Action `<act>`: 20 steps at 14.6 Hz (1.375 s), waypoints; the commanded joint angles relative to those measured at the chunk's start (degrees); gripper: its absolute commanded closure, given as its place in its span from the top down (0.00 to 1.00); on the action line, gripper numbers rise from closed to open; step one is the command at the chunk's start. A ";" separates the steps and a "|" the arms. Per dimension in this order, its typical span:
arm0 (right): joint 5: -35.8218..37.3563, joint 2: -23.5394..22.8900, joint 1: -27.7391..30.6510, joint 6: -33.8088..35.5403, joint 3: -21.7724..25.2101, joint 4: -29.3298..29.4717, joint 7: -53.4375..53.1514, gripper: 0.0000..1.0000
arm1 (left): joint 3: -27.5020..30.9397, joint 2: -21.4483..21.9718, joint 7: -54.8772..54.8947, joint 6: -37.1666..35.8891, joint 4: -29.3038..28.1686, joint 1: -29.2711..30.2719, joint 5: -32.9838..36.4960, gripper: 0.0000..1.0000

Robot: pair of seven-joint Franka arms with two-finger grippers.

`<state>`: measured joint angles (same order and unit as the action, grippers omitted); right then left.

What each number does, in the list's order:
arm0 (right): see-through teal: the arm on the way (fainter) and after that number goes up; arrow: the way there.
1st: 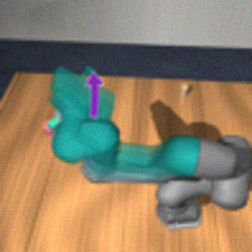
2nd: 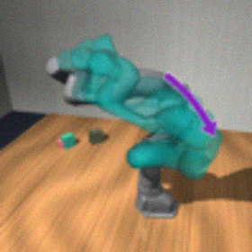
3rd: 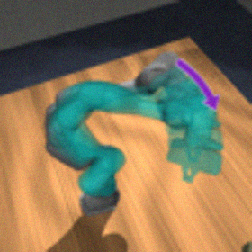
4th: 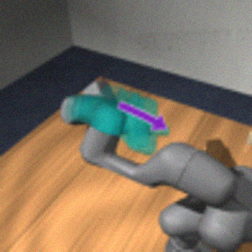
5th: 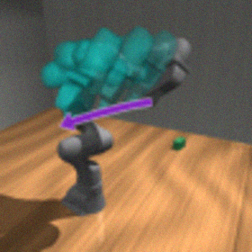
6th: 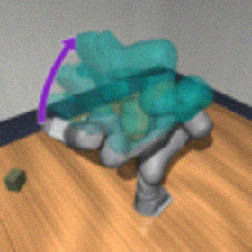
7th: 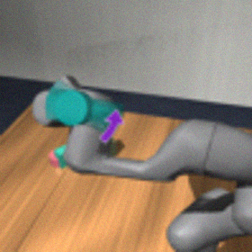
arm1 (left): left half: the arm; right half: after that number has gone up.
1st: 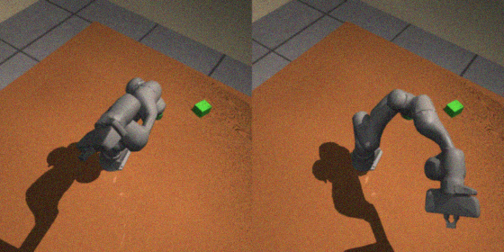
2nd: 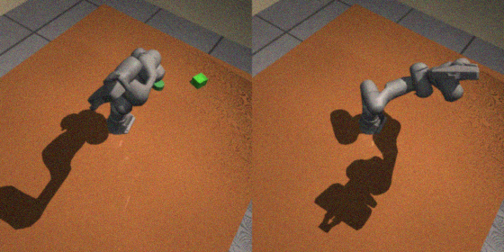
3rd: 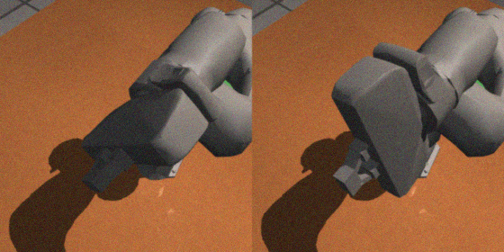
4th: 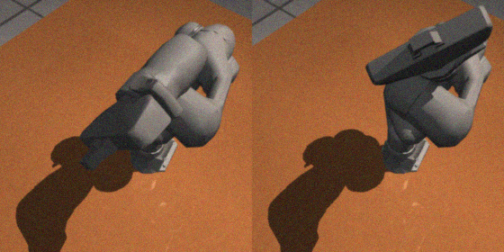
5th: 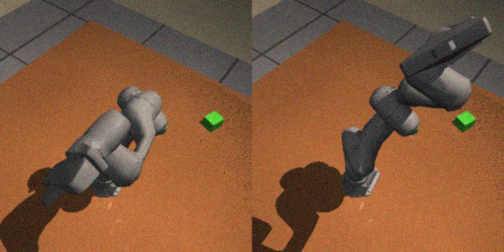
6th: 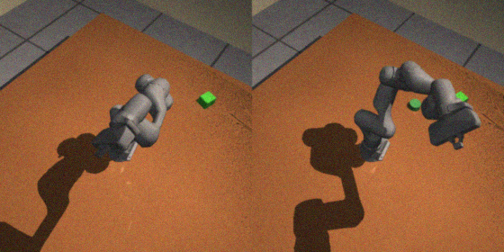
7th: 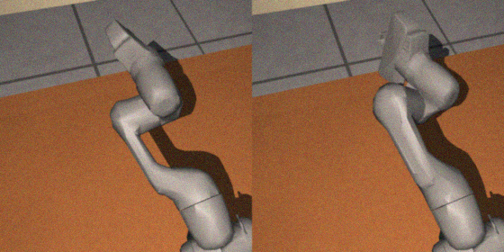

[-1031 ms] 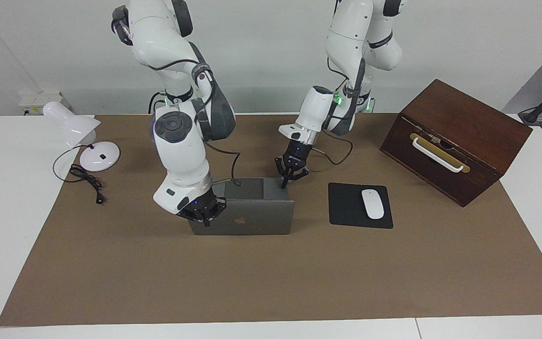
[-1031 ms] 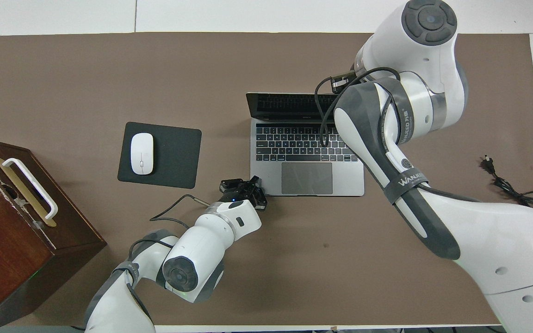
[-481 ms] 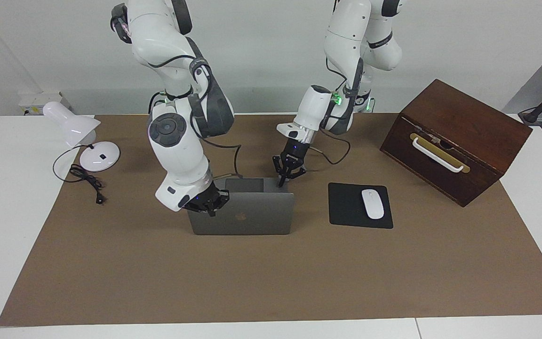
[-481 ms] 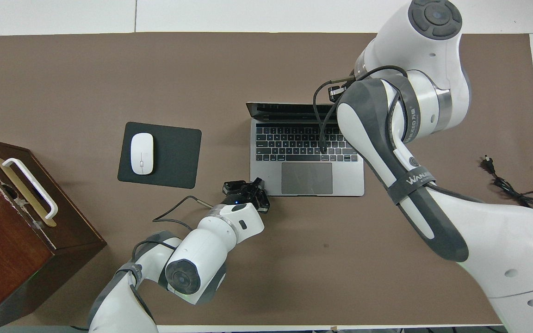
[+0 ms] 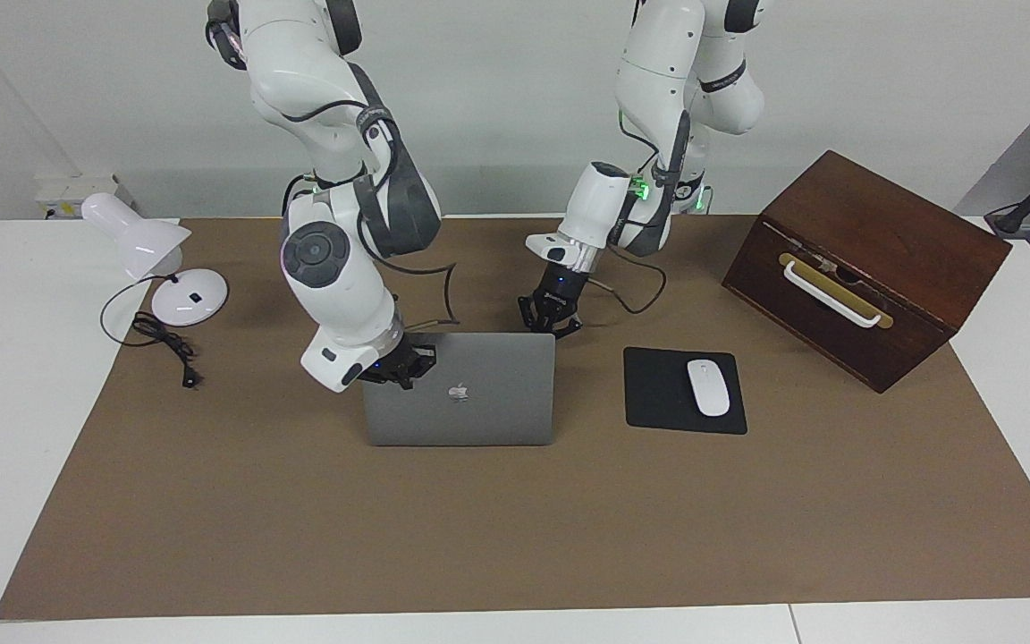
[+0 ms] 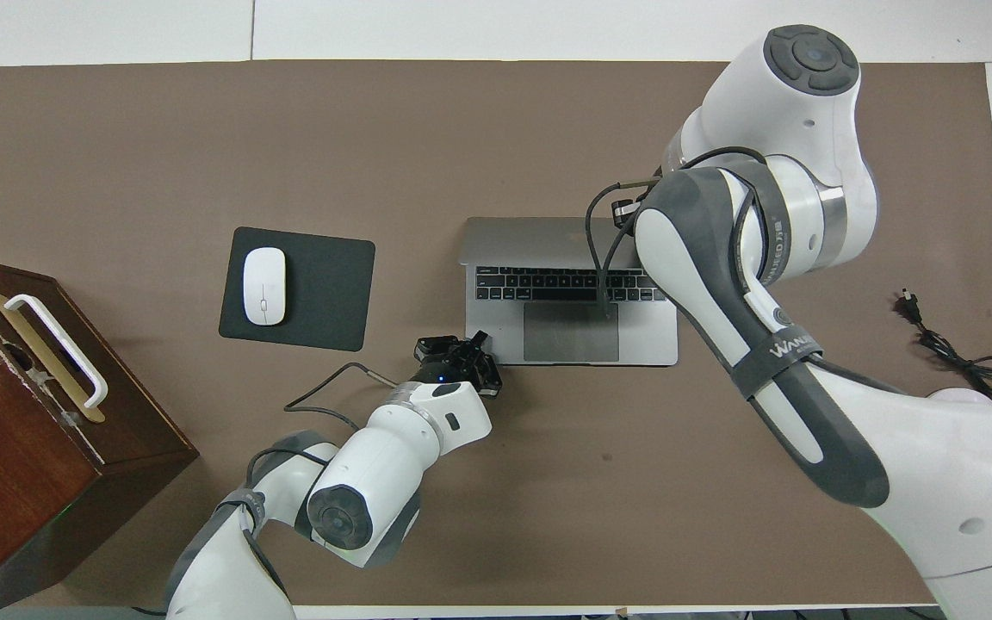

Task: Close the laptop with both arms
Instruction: 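Push the laptop screen down toward the keyboard with the right gripper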

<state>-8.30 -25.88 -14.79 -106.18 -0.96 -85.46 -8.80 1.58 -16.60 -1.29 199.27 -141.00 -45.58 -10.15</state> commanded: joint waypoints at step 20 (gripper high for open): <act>-6.20 3.28 -1.03 -8.53 -0.62 -16.85 -0.35 0.00 | 0.88 -2.91 0.67 0.86 -1.21 1.29 3.11 0.00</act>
<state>-12.83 -23.73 -15.80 -114.57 -1.33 -100.56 -8.85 1.93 -16.68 -0.95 200.04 -141.37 -45.39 -8.13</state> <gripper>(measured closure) 0.991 0.991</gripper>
